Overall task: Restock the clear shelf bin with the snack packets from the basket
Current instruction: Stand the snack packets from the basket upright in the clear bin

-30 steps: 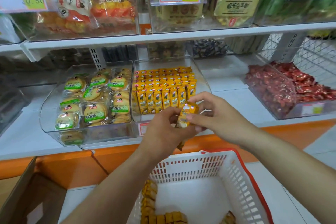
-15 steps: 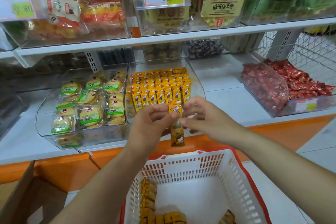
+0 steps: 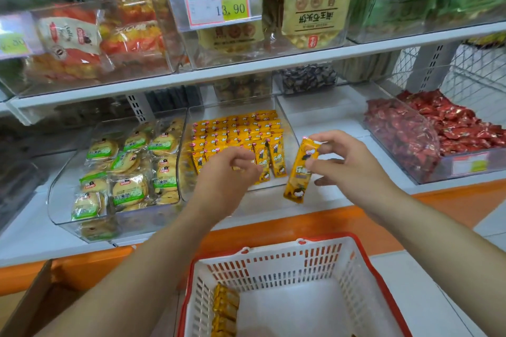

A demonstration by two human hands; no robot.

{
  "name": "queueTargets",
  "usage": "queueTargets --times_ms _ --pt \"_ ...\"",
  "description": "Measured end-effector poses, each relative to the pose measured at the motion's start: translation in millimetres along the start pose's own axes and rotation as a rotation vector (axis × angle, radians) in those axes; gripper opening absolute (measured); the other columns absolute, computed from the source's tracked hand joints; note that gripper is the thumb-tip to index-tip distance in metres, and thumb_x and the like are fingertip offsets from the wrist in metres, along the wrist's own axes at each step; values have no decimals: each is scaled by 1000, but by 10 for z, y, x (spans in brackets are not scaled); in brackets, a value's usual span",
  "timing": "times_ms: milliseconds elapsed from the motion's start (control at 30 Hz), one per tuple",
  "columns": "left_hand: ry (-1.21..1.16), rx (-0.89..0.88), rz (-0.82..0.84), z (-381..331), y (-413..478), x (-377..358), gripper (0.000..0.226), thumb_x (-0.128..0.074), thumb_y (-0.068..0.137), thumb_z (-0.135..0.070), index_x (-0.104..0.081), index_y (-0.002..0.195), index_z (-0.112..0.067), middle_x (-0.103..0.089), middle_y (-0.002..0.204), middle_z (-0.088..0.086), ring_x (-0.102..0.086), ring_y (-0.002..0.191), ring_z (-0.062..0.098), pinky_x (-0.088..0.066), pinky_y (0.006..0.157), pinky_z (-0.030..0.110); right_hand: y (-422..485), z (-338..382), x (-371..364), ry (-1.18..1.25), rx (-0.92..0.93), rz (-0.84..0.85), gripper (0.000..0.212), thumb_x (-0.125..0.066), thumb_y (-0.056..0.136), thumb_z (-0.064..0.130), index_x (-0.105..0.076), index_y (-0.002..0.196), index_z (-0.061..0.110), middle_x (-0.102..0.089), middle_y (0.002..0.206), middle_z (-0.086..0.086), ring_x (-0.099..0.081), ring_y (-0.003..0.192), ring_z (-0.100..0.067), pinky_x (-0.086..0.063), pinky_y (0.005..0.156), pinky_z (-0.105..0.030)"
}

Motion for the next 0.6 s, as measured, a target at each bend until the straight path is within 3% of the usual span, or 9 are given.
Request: queueTargets --times_ms 167,267,333,467,600 --pt "397 -157 61 -98 799 -382 35 -77 89 -23 -63 121 -24 -63 106 -6 -60 96 19 -55 85 39 50 -99 299 51 -19 -128 30 -73 87 10 -66 112 25 -70 100 1 -70 80 -16 -55 61 -25" --pt "684 -277 35 -77 1152 -576 50 -81 82 -41 -60 126 -29 -60 120 -2 -51 115 22 -47 93 38 69 -150 340 41 -8 -123 30 -73 88 11 -67 113 26 -73 98 4 -69 76 -8 -57 62 -23" --pt "814 -310 12 -35 1307 -689 55 -80 76 -57 -58 121 -33 -58 123 -1 -49 118 24 -44 94 40 83 -144 317 45 13 -103 30 -73 87 11 -67 112 27 -75 95 6 -68 77 -6 -57 65 -24" --pt "867 -319 21 136 1447 -864 62 -74 66 -75 -57 111 -34 -58 119 -1 -48 115 25 -42 93 43 169 -95 213 31 60 -89 29 -73 87 11 -68 110 29 -76 97 5 -69 81 -9 -57 70 -29" --pt "891 -360 -5 247 1491 -918 59 -76 66 -71 -56 107 -33 -57 118 2 -47 114 27 -40 94 45 396 -35 101 -31 114 -120 32 -76 84 6 -66 110 22 -71 97 0 -64 68 -4 -51 63 -18"
Point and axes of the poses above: each hand's wrist, its own y-axis towards the middle knuckle, its own x-axis out of the back of the hand, z = x × y, the point moved 8 cm from there along y, towards the middle knuckle
